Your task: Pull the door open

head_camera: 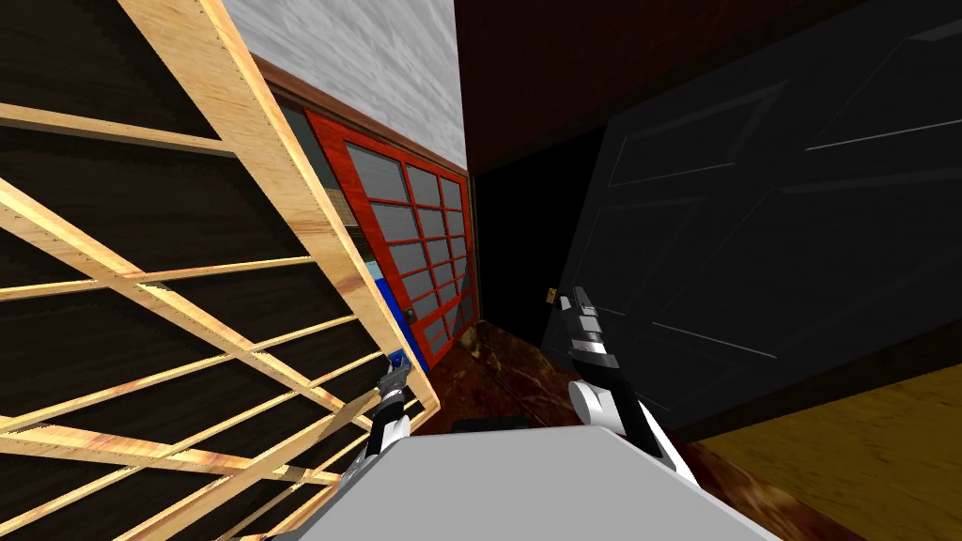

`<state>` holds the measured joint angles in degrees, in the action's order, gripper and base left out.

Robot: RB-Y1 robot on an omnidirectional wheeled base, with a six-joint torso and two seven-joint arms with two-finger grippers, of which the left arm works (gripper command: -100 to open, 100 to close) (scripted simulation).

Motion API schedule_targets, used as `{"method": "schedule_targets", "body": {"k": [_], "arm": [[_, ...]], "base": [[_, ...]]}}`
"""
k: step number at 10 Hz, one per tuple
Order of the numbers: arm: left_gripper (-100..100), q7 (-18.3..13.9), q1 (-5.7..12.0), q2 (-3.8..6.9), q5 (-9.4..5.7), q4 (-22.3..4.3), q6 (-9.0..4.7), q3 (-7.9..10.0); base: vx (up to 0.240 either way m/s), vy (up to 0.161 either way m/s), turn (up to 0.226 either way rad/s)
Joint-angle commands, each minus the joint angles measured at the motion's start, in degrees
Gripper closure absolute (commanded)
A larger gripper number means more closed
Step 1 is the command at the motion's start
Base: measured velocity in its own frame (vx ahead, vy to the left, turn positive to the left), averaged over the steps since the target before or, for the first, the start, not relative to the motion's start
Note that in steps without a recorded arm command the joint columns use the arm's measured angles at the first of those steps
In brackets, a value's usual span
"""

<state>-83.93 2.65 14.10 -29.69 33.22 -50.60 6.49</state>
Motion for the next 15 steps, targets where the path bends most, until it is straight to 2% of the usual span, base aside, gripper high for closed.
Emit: {"method": "schedule_targets", "body": {"k": [1, 4, 8, 11, 12, 15], "arm": [[100, -0.77, -0.06, 0.22, 0.57, 0.30, 0.12, -0.92], [100, -2.25, -0.17, 0.65, 1.66, 0.89, 0.35, -2.69], [100, -4.96, -0.37, 1.42, 3.66, 1.95, 0.76, -5.93], [100, -5.11, -0.65, 1.27, 3.83, 1.94, 1.00, -6.26], [100, -6.05, -1.09, 1.64, 4.61, 2.50, 1.06, -7.54], [100, -7.40, -1.46, 2.30, 5.64, 3.13, 0.75, -9.17]], "base": [[-0.122, -0.004, -0.059], [-0.222, 0.020, -0.079], [-0.250, 0.011, -0.079], [-0.122, -0.010, -0.018], [-0.153, -0.004, -0.065], [-0.212, 0.008, -0.057]]}}
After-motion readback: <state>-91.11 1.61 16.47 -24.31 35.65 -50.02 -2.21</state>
